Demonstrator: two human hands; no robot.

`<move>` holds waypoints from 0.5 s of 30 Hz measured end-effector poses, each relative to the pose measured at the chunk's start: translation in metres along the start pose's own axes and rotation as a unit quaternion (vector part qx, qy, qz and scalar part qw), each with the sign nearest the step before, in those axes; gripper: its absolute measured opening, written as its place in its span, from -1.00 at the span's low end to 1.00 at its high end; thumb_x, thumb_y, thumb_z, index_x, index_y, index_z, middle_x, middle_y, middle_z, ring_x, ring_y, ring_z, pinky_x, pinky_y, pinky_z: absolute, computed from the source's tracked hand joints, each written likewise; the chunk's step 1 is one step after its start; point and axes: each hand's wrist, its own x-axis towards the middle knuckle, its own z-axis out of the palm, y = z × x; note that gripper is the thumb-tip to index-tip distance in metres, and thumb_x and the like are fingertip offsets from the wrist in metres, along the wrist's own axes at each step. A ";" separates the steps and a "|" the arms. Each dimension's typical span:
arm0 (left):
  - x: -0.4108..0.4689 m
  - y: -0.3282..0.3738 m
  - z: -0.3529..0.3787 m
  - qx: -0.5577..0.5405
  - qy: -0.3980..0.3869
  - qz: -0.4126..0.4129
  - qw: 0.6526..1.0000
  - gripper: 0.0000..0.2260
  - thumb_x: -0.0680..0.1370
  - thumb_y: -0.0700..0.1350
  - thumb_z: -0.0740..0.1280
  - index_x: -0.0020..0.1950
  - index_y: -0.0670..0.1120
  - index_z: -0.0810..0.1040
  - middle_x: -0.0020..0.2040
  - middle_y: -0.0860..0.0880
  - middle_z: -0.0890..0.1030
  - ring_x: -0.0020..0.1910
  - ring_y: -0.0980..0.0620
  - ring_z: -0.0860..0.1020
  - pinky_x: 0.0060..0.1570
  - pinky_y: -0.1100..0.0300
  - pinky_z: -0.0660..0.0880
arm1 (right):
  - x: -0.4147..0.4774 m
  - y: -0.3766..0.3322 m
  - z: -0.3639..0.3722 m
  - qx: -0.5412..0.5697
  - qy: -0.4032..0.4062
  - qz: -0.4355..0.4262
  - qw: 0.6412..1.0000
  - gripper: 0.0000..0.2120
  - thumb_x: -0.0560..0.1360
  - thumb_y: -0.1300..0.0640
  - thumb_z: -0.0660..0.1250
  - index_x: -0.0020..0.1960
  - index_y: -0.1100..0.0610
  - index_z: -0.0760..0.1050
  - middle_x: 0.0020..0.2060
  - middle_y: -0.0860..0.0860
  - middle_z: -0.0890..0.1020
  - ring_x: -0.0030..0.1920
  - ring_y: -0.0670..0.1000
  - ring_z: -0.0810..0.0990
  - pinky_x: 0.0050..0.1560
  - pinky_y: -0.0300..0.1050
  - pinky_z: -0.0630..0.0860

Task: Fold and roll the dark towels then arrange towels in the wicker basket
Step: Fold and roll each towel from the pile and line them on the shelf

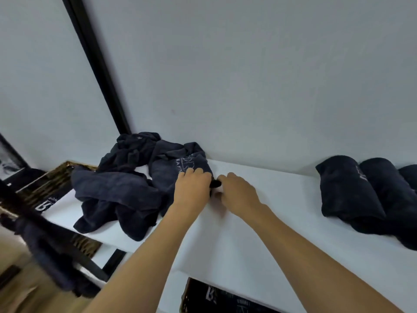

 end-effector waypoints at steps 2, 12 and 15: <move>0.003 -0.011 -0.016 -0.118 0.037 -0.016 0.992 -0.81 0.61 -0.11 0.21 0.10 -0.07 0.60 -0.01 -0.05 0.59 -0.03 -0.09 0.52 -0.05 0.08 0.44 | 0.004 -0.006 -0.014 0.062 0.045 -0.006 0.997 -0.83 0.60 0.03 0.17 -0.10 0.07 0.45 -0.18 -0.02 0.46 -0.12 0.11 0.54 -0.33 -0.11 0.34; 0.042 -0.028 -0.172 -0.462 0.146 0.004 0.875 -0.64 0.60 -0.02 0.28 -0.37 -0.12 0.44 -0.45 0.04 0.40 -0.49 0.21 0.33 -0.41 0.31 0.24 | 0.017 -0.036 -0.173 0.311 0.254 -0.125 0.907 -0.91 0.56 0.03 0.30 -0.05 0.02 0.55 -0.14 -0.09 0.62 -0.15 -0.15 0.58 -0.18 -0.37 0.41; 0.054 -0.029 -0.210 -0.495 0.147 0.043 0.855 -0.66 0.52 -0.01 0.36 -0.24 -0.30 0.56 -0.37 -0.19 0.48 -0.37 0.08 0.42 -0.29 0.13 0.35 | 0.017 -0.032 -0.217 0.274 0.269 -0.124 0.915 -0.89 0.55 0.06 0.31 -0.04 0.08 0.57 -0.09 -0.06 0.61 -0.11 -0.11 0.56 -0.17 -0.37 0.38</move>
